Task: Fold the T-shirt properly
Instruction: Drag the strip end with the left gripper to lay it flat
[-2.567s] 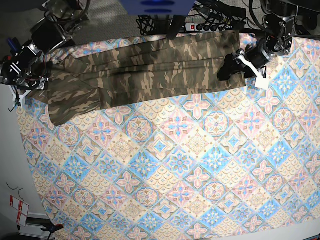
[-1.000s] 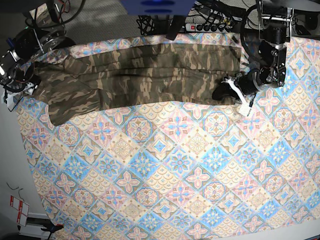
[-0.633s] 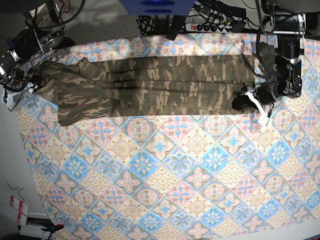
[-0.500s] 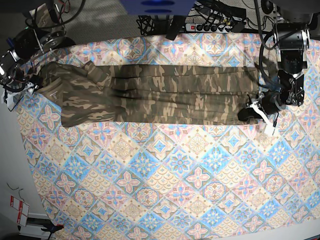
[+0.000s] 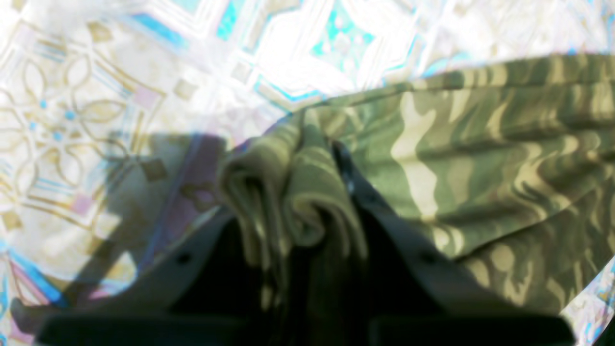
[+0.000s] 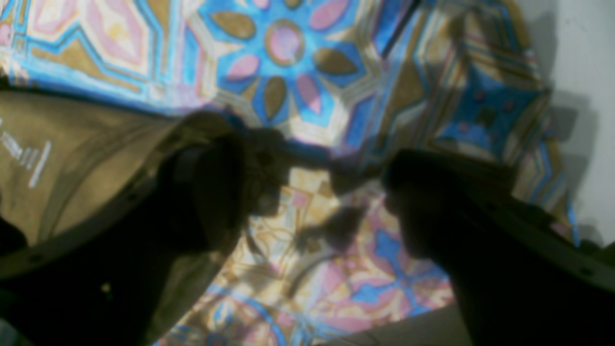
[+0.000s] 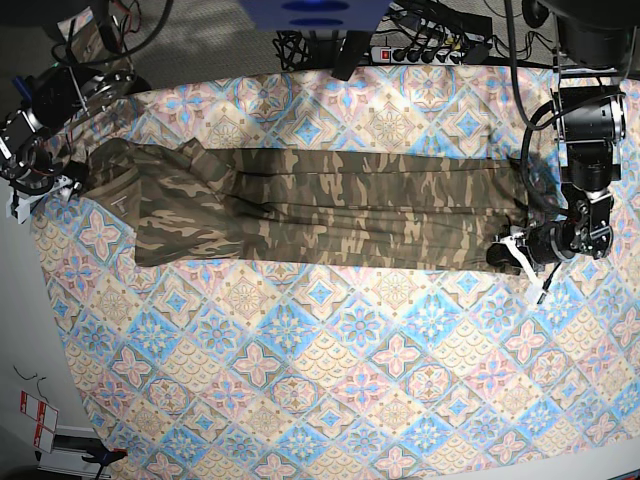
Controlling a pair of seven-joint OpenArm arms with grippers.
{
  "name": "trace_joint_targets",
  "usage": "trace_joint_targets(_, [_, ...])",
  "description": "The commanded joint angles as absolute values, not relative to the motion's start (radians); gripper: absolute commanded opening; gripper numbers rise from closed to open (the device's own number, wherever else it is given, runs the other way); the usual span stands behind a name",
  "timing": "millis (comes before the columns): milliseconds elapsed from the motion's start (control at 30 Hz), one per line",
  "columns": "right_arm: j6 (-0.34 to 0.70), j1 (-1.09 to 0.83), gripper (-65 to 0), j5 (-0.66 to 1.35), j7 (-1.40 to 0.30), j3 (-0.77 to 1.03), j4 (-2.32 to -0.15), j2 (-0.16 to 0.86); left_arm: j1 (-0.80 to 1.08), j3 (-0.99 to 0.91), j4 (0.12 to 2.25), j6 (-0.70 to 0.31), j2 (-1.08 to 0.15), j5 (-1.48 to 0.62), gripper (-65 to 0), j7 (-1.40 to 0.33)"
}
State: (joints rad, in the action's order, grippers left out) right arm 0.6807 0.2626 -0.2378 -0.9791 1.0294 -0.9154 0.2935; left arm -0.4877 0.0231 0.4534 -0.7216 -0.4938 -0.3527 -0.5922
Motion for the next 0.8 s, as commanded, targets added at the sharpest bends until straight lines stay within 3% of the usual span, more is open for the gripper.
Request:
trace_joint_targets(0, [0.698,0.269,-14.9,-0.223,-0.998,1.027,-0.905,0.285,-0.516,0.018,0.464,-0.698,-0.522,-0.344,-59.1,-0.570])
trace_joint_targets(267, [0.698,0.269,-14.9,-0.223,-0.964,1.032,-1.115,0.283,-0.545,0.022,0.472,-0.698,-0.496,-0.341,-59.0,-0.638])
trace_joint_targets(433, [0.698,0.265,-14.9,-0.225,-0.957,1.026,-1.214,0.242,-0.501,0.018,0.595,-0.698,-0.476,-0.348,-59.1,-0.716])
trace_joint_targets(767, [0.698,0.265,-14.9,-0.225,-0.955,1.026,-1.216,0.240,-0.268,-0.226,1.194,-0.698,-0.398,-0.337,-59.0,-1.030])
